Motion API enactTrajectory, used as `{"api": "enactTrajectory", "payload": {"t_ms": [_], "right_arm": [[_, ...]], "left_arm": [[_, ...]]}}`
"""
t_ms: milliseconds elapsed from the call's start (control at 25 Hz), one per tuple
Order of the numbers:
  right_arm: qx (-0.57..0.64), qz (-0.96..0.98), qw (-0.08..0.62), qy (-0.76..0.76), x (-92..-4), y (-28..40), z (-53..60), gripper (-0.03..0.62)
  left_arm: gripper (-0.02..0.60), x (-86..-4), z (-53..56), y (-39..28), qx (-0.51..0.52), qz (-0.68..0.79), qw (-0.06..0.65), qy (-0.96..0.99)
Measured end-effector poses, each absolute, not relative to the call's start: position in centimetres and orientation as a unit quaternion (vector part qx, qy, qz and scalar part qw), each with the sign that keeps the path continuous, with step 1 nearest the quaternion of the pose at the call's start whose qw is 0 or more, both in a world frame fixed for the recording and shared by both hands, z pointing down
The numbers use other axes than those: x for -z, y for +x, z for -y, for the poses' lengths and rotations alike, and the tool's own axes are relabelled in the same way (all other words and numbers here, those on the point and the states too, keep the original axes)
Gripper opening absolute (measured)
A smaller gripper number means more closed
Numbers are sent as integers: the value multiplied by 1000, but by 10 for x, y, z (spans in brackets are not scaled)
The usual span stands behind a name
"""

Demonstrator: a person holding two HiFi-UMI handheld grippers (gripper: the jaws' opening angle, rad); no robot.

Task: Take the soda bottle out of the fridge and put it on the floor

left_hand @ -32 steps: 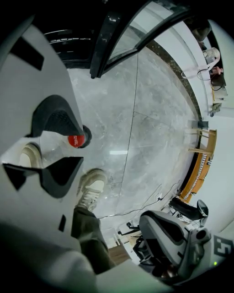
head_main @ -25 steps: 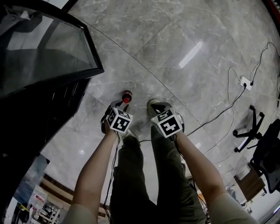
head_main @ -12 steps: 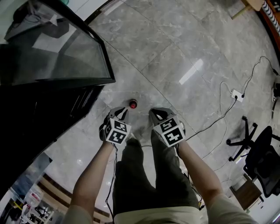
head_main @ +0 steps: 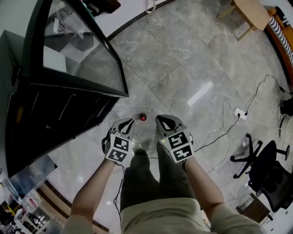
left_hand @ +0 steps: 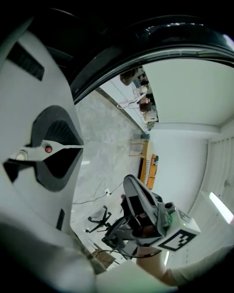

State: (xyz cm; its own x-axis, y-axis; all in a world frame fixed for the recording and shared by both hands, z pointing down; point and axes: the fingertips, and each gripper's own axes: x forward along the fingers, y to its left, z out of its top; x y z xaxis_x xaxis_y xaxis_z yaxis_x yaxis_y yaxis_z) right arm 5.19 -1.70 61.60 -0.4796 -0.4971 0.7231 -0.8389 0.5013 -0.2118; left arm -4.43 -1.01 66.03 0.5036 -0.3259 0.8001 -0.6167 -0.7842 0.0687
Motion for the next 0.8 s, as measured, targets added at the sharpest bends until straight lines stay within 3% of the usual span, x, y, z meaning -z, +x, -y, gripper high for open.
{"api": "enactTrajectory", "payload": {"t_ms": [360,800], "right_arm": [[-212,857,273,382,-444,33,11,-5],[-119,915,213,321,-272,-21,-5,-5]], "left_arm": [[15,-505,6,-46,-331,343,163,864],[14,-319,-1,-95,-222,443,142,857]]}}
